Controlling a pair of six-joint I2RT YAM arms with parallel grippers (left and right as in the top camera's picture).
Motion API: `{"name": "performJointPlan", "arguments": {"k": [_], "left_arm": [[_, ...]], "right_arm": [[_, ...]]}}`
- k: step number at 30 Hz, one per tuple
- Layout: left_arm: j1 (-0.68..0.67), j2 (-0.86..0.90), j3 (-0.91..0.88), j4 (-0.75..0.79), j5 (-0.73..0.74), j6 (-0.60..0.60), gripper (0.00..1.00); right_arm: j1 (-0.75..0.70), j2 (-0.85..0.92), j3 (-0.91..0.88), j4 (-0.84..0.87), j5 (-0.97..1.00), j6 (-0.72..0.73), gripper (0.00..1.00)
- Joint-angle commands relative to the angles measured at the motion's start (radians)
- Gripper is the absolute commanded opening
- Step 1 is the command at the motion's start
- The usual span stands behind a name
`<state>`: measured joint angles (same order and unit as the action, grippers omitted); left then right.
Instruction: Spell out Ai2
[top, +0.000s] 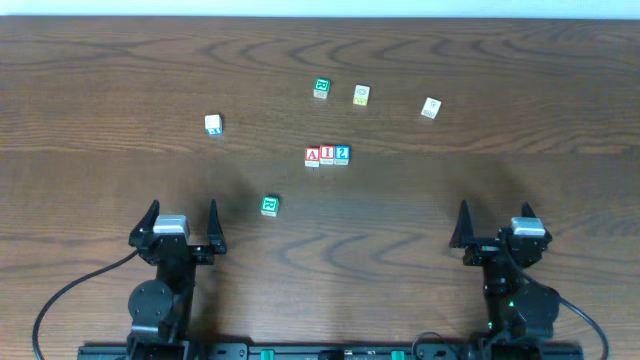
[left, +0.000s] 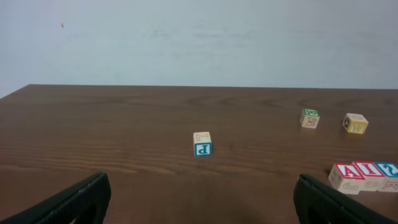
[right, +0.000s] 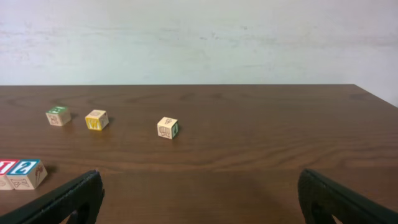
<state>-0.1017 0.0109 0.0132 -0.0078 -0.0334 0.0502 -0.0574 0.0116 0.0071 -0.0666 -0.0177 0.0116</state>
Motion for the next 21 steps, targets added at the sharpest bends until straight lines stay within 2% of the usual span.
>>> {"name": "performJointPlan", "arguments": {"k": [1,7,21], "left_arm": [[0.007,-0.008,-0.008,-0.067,-0.02,0.02,0.95],[0.069,-0.008,-0.008,-0.066,-0.022,0.074,0.95],[0.069,-0.006,-0.008,-0.066,-0.006,0.073,0.95]], "right_arm": [[0.005,-0.006,-0.002,-0.005,0.003,0.01,0.99],[0.005,-0.006,-0.002,-0.005,0.003,0.01,0.99],[0.005,-0.006,-0.002,-0.005,0.003,0.01,0.99]]}}
